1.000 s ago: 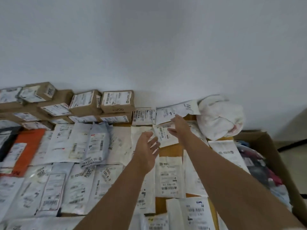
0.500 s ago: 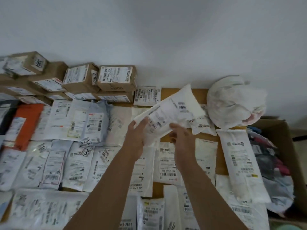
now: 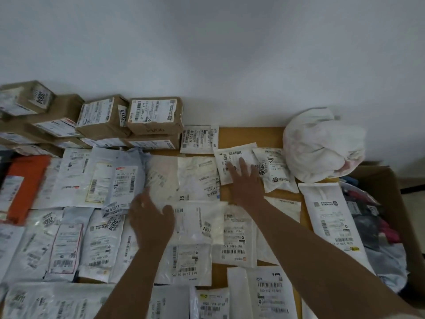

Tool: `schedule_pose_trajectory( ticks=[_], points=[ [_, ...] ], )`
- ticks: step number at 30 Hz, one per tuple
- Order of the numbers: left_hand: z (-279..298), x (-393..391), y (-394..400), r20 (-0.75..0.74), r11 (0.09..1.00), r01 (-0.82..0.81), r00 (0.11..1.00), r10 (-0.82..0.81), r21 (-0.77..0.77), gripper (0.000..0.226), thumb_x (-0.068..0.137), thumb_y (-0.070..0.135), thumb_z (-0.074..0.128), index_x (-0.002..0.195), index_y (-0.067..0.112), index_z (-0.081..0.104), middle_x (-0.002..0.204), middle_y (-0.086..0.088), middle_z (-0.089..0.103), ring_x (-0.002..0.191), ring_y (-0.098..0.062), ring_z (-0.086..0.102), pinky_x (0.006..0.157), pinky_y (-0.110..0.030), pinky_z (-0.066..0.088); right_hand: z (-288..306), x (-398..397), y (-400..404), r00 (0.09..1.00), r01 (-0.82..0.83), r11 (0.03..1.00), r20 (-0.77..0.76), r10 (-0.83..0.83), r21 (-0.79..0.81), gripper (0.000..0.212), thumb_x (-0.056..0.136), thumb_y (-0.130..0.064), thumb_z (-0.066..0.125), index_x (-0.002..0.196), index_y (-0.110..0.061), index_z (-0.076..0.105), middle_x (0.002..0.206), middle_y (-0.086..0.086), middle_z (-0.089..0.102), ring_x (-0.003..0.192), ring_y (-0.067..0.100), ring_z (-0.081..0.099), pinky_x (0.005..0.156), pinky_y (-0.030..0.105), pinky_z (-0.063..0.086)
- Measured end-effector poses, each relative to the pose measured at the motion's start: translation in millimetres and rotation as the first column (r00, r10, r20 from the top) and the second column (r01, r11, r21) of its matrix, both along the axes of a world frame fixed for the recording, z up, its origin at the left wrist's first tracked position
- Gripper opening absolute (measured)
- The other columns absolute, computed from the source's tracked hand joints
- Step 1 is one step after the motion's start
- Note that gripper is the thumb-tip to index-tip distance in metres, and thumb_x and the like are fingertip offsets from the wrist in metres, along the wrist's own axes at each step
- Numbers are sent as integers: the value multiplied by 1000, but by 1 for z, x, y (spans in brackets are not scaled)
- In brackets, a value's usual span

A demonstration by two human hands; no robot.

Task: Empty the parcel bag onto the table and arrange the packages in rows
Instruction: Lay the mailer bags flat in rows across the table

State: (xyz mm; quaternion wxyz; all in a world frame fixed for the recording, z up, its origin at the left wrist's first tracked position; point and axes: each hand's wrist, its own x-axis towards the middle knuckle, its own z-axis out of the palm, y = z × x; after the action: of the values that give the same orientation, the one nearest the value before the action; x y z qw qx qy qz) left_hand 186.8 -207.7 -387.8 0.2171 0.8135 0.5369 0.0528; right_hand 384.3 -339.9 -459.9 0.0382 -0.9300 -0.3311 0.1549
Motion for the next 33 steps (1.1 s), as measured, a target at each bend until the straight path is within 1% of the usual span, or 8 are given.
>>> schedule_pose_trajectory(
  ticks=[3,6,14,18,22,24,27,33],
  points=[
    [-4,39,-9,-45,933,360,932,-360,0,62,87,30,55,146,19,38,152,-14,32,140,-34,27,113,-53,28,-3,13,9,992,107,994,-64,-108,-18,74,96,-13,45,156,-26,5,163,10,7,141,44,19,108,54,37],
    [-10,79,-10,-156,846,523,832,-533,-105,66,93,41,48,153,30,21,162,-5,10,149,-26,5,121,-44,10,-12,26,21,984,171,985,-60,-170,23,68,99,-15,41,156,-23,5,162,10,10,141,43,19,109,53,36],
    [-25,119,-11,-216,805,573,775,-594,-156,65,96,43,43,154,30,18,163,-5,4,150,-25,-1,122,-44,4,-4,51,50,968,196,973,-181,-173,118,63,101,-20,36,157,-22,9,165,8,2,149,38,6,115,60,21],
    [-25,141,-19,-204,762,632,735,-647,-142,66,94,40,45,153,26,18,163,-6,4,150,-27,-1,121,-46,5,10,37,20,932,350,924,47,-360,152,63,85,-32,59,144,-18,41,154,15,33,140,42,29,108,58,29],
    [-32,182,-24,-219,678,727,648,-730,-110,68,93,39,45,153,27,16,163,-4,1,150,-27,-3,121,-47,3,-1,14,-22,869,494,869,1,-494,-13,77,84,-34,63,151,-21,27,158,15,24,136,46,34,98,55,43],
    [-36,201,-22,-265,639,761,596,-758,-114,68,94,40,43,154,28,13,164,-3,-3,150,-28,-5,120,-48,0,-6,8,-36,878,479,877,-8,-479,25,73,91,-31,57,153,-21,19,159,14,20,129,44,41,88,49,51],
    [-42,220,-18,-338,623,758,544,-768,-195,68,96,43,41,155,30,10,163,-3,-9,149,-29,-10,119,-50,-5,-5,11,-42,866,498,859,-126,-484,123,72,94,-24,49,155,-20,12,160,12,14,136,39,31,100,47,44],
    [-53,222,-16,-358,613,753,519,-777,-240,62,98,50,35,154,30,15,163,-4,-6,149,-30,-9,120,-52,-4,-8,32,-35,922,386,878,-139,-361,283,67,91,-2,50,152,-19,28,162,6,17,139,33,32,101,40,42]
  ],
)
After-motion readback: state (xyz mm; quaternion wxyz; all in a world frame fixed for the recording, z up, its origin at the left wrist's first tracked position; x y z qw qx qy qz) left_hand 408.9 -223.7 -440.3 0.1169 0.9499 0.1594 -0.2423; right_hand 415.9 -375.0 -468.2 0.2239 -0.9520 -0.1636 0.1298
